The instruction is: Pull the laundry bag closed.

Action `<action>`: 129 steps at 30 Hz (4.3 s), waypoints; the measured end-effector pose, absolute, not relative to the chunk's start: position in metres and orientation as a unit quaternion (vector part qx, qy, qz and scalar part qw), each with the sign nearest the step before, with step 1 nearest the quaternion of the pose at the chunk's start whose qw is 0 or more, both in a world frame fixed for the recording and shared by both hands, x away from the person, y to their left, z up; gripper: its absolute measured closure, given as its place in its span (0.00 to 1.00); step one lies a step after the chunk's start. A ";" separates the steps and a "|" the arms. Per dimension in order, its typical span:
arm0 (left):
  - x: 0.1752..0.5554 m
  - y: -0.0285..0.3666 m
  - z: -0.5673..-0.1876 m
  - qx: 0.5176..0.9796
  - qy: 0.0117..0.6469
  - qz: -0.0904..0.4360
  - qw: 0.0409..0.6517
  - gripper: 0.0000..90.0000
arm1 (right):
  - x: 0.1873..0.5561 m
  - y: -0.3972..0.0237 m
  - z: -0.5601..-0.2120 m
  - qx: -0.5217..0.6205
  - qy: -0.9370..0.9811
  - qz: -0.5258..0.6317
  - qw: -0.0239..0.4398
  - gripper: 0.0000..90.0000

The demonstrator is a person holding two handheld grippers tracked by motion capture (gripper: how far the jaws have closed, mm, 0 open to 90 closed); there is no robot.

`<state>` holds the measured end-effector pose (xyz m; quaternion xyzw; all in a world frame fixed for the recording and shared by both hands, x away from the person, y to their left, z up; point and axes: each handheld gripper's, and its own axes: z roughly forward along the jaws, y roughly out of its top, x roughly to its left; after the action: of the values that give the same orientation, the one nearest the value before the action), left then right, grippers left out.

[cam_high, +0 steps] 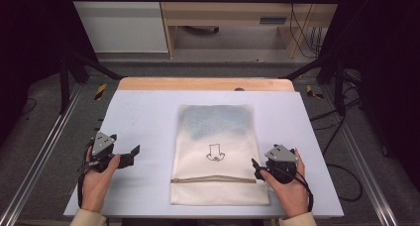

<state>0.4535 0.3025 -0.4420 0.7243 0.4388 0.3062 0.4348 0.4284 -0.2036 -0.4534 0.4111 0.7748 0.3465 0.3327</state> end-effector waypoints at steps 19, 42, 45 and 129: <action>0.421 0.290 -0.442 0.744 0.413 0.327 0.411 0.07 | 0.427 -0.133 -0.426 0.320 0.839 0.345 0.273 0.35; 0.432 0.284 -0.440 0.763 0.378 0.327 0.410 0.07 | 0.453 -0.064 -0.386 0.234 0.895 0.311 0.216 0.49; 0.430 0.286 -0.441 0.775 0.393 0.301 0.393 0.08 | 0.450 -0.057 -0.388 0.222 0.902 0.304 0.209 0.47; 0.418 0.253 -0.448 0.849 0.402 0.171 0.296 0.10 | 0.444 0.031 -0.426 0.107 0.946 0.304 0.043 0.91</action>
<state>0.4179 0.2526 -0.4478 0.8494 0.4023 0.1710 0.2957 0.4439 0.0309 -0.4262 0.1075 0.9456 0.3040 0.0435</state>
